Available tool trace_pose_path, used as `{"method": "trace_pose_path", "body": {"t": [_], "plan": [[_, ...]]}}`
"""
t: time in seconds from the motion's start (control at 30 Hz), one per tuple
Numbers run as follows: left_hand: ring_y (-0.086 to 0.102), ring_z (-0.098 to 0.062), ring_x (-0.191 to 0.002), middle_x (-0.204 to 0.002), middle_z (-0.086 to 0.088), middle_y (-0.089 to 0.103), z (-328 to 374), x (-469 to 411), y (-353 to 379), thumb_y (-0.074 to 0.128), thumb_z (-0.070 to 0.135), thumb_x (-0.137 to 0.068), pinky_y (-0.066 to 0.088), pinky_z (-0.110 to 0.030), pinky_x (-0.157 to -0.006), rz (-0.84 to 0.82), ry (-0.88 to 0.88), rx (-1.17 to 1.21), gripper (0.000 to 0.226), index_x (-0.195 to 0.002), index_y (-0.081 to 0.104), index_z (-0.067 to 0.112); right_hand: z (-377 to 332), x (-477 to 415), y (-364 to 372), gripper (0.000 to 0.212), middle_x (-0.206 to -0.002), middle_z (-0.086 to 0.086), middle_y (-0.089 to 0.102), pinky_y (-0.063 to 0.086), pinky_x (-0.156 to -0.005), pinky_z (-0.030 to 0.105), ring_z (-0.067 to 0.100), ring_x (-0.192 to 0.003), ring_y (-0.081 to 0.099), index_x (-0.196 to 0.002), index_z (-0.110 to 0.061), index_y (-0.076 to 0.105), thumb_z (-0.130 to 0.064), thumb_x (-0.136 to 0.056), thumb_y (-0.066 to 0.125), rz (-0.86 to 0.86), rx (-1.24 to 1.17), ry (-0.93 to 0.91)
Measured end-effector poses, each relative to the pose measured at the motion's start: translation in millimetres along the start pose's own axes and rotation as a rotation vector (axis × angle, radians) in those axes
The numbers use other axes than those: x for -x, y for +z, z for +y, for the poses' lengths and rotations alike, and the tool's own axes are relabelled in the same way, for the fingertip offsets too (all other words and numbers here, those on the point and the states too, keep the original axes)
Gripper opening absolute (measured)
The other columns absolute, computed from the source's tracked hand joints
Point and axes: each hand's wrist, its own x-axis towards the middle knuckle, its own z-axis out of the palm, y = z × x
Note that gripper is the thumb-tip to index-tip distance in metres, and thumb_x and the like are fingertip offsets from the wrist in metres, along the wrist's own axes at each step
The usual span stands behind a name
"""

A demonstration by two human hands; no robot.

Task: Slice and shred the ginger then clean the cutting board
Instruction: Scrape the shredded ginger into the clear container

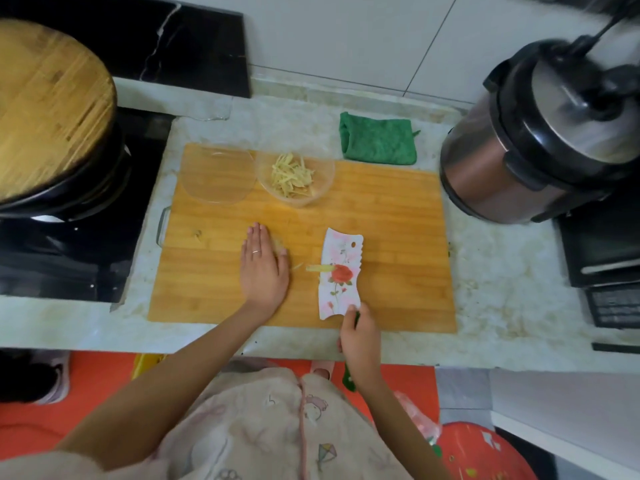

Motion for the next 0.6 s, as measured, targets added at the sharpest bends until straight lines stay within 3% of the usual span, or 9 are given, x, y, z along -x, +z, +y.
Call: {"method": "trace_pose_path", "body": {"t": [0.17, 0.37, 0.6], "plan": [[0.026, -0.033, -0.142, -0.15, -0.023, 0.033, 27, -10, 12, 0.014, 0.037, -0.094, 0.015, -0.039, -0.118, 0.003, -0.031, 0.123, 0.069, -0.144, 0.031, -0.007, -18, -4, 16, 0.023, -0.063, 0.015, 0.058, 0.051, -0.055, 0.048, 0.032, -0.057, 0.061, -0.086, -0.017, 0.043, -0.032, -0.101, 0.033, 0.008, 0.031, -0.02], [0.021, -0.029, -0.144, -0.153, -0.019, 0.028, 42, -14, 18, 0.01, 0.041, -0.095, 0.013, -0.035, -0.118, -0.03, 0.003, 0.241, 0.071, -0.146, 0.027, -0.005, -39, -9, 30, 0.026, -0.062, 0.014, 0.056, 0.044, -0.052, 0.039, 0.03, -0.056, 0.059, -0.086, -0.011, 0.045, -0.026, -0.102, 0.033, -0.009, 0.092, -0.076], [0.023, -0.026, -0.144, -0.153, -0.017, 0.029, 56, -7, 20, 0.011, 0.042, -0.095, 0.021, -0.035, -0.117, -0.106, 0.106, 0.333, 0.069, -0.147, 0.028, 0.0, -40, -13, 33, 0.024, -0.065, 0.013, 0.06, 0.044, -0.051, 0.036, 0.028, -0.056, 0.059, -0.084, -0.013, 0.047, -0.026, -0.101, 0.037, -0.04, 0.077, -0.068]]}}
